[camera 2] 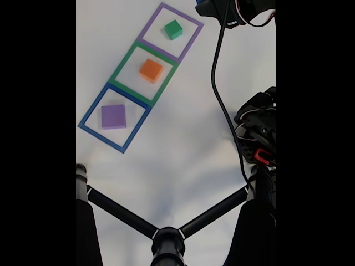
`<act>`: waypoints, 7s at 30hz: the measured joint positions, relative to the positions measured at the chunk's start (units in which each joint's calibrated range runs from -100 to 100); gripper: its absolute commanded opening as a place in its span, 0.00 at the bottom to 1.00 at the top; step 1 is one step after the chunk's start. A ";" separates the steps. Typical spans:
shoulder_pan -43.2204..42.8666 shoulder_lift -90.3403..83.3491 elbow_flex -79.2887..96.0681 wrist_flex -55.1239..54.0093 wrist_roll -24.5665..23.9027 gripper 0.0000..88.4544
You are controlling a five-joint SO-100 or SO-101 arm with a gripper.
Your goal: Tower of hanoi
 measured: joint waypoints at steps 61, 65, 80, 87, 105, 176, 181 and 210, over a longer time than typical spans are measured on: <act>3.40 44.33 67.35 -128.93 0.39 0.02; 3.40 44.42 67.35 -129.01 0.00 0.02; 3.21 45.93 67.35 -130.19 0.20 0.16; 3.69 46.60 67.35 -130.27 0.59 0.23; 4.57 19.98 63.83 -99.96 0.78 0.24; -16.52 8.48 90.67 -112.54 0.78 0.42; -15.65 19.06 90.58 -123.55 0.78 0.43; -17.01 51.39 82.32 -149.43 0.78 0.41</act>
